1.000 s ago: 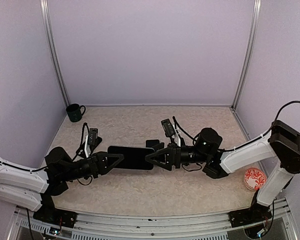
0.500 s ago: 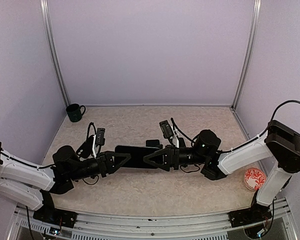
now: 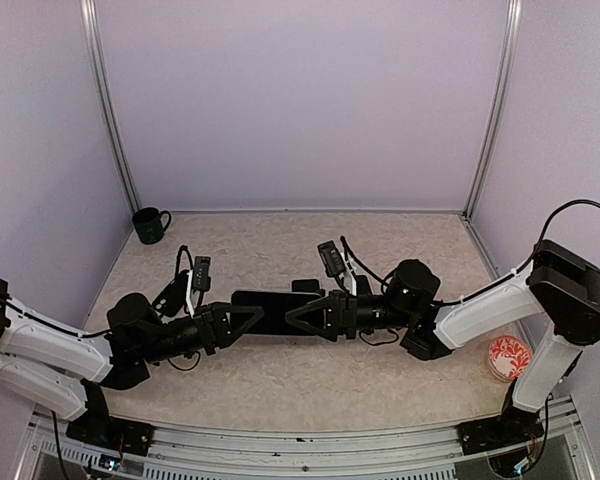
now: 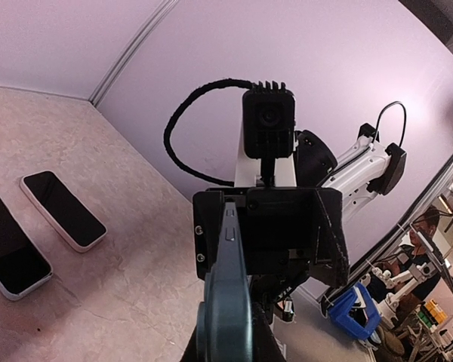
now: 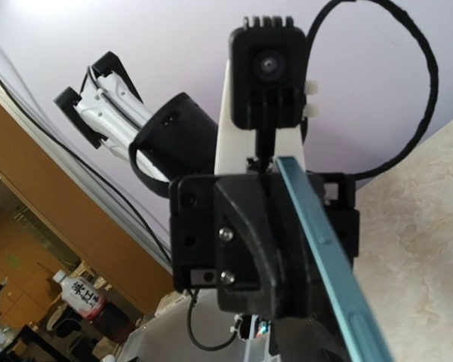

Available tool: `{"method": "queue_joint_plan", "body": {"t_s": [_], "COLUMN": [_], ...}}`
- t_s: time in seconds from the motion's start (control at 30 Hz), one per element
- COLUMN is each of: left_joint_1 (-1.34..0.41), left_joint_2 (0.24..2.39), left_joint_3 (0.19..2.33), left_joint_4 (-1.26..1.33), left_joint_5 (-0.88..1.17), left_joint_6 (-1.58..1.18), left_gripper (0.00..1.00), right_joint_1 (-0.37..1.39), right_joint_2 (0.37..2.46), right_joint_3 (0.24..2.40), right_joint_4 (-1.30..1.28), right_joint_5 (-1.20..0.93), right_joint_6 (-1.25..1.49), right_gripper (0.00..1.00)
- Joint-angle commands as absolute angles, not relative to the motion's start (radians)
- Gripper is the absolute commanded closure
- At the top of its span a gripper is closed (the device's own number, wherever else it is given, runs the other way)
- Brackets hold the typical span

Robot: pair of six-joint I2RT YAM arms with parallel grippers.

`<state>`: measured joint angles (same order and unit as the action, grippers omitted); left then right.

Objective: Put the phone into the phone case
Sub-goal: Pass from the left arm to the right, then move the phone case to the center of the board.

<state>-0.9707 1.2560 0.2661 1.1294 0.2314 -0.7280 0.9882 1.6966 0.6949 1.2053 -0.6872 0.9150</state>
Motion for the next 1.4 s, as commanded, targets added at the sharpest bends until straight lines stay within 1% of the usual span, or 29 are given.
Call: {"method": "queue_joint_plan", "body": {"t_s": [0.0, 0.1, 0.23, 0.33, 0.4, 0.53, 0.57, 0.6, 0.67, 0.73, 0.8, 0.83, 0.87, 1.0, 1.13, 1.27, 1.37], "left_joint_1": [-0.972, -0.973, -0.972, -0.971, -0.972, -0.971, -0.972, -0.973, -0.972, -0.972, -0.969, -0.968, -0.966, -0.902, -0.741, -0.558, -0.438], "left_joint_2": [1.269, 1.276, 1.281, 1.281, 1.279, 1.27, 1.262, 1.257, 1.23, 1.192, 1.126, 1.095, 1.055, 0.907, 0.778, 0.743, 0.793], "left_joint_3": [0.287, 0.285, 0.282, 0.282, 0.282, 0.279, 0.278, 0.276, 0.272, 0.273, 0.284, 0.297, 0.306, 0.334, 0.341, 0.356, 0.353], "left_joint_4": [1.226, 1.231, 1.235, 1.232, 1.229, 1.214, 1.207, 1.199, 1.172, 1.107, 0.993, 0.917, 0.847, 0.575, 0.38, 0.227, 0.215], "left_joint_5": [0.192, 0.192, 0.19, 0.197, 0.202, 0.206, 0.203, 0.201, 0.185, 0.157, 0.099, 0.062, 0.028, -0.111, -0.151, -0.13, -0.043], "left_joint_6": [-0.722, -0.728, -0.731, -0.733, -0.733, -0.733, -0.731, -0.73, -0.723, -0.701, -0.666, -0.644, -0.623, -0.606, -0.666, -0.712, -0.744], "left_gripper": [1.0, 1.0, 1.0, 1.0, 1.0, 1.0, 0.96, 0.89, 0.69, 0.4, 0.16, 0.07, 0.02, 0.01, 0.01, 0.01, 0.01], "right_joint_1": [1.005, 1.004, 1.005, 1.005, 1.005, 1.005, 1.005, 1.005, 1.005, 1.005, 1.003, 1.002, 1.001, 0.986, 0.971, 0.968, 0.966], "right_joint_2": [1.704, 1.703, 1.704, 1.7, 1.696, 1.688, 1.685, 1.682, 1.671, 1.656, 1.635, 1.624, 1.61, 1.563, 1.526, 1.486, 1.452], "right_joint_3": [0.716, 0.718, 0.722, 0.724, 0.727, 0.727, 0.727, 0.726, 0.724, 0.724, 0.721, 0.72, 0.717, 0.706, 0.697, 0.694, 0.691], "right_joint_4": [1.248, 1.241, 1.242, 1.231, 1.211, 1.197, 1.198, 1.195, 1.186, 1.163, 1.127, 1.106, 1.081, 0.995, 0.917, 0.844, 0.791], "right_joint_5": [-0.704, -0.706, -0.718, -0.721, -0.719, -0.723, -0.725, -0.725, -0.728, -0.729, -0.721, -0.714, -0.706, -0.672, -0.654, -0.623, -0.594], "right_joint_6": [0.913, 0.906, 0.899, 0.893, 0.885, 0.877, 0.877, 0.875, 0.869, 0.858, 0.839, 0.826, 0.815, 0.787, 0.762, 0.714, 0.676], "right_gripper": [0.36, 0.44, 0.64, 0.82, 1.0, 1.0, 1.0, 1.0, 1.0, 1.0, 1.0, 1.0, 1.0, 1.0, 1.0, 1.0, 1.0]}}
